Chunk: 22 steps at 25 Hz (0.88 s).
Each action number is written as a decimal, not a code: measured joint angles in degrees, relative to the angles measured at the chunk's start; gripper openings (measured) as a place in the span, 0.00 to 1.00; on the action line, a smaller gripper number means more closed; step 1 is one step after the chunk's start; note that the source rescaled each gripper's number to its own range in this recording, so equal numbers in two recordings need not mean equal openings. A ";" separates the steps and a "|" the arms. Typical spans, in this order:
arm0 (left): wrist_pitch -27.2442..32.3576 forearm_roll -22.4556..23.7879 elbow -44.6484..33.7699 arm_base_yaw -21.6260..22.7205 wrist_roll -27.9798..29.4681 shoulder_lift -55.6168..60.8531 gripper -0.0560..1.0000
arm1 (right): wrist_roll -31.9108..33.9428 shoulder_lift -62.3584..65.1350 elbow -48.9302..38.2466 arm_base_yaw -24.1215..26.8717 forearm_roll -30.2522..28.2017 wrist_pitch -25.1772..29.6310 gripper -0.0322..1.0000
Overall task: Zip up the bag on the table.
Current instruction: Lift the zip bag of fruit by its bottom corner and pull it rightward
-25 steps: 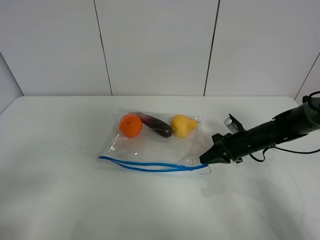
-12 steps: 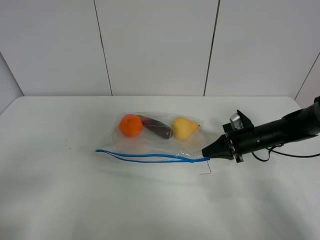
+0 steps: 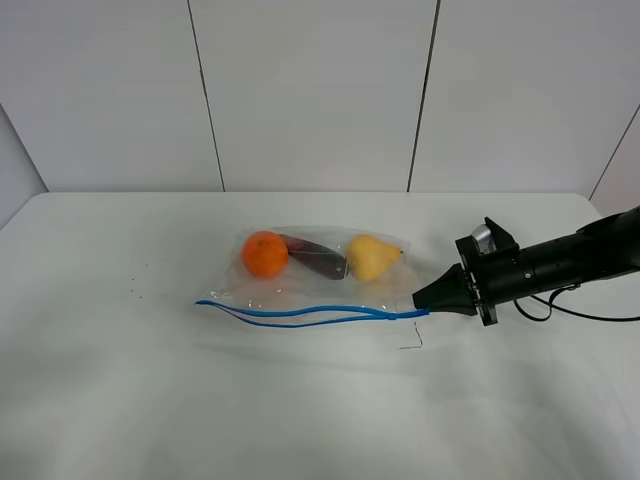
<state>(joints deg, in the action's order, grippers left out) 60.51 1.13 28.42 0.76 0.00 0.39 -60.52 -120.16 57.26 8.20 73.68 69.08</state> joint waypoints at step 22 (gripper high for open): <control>0.00 0.36 0.00 0.00 0.00 0.00 1.00 | 8.85 8.24 4.11 -0.19 -4.74 0.26 0.03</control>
<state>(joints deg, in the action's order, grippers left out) 60.51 1.49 28.42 0.76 0.00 0.39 -51.68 -111.92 61.38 8.01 68.93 69.34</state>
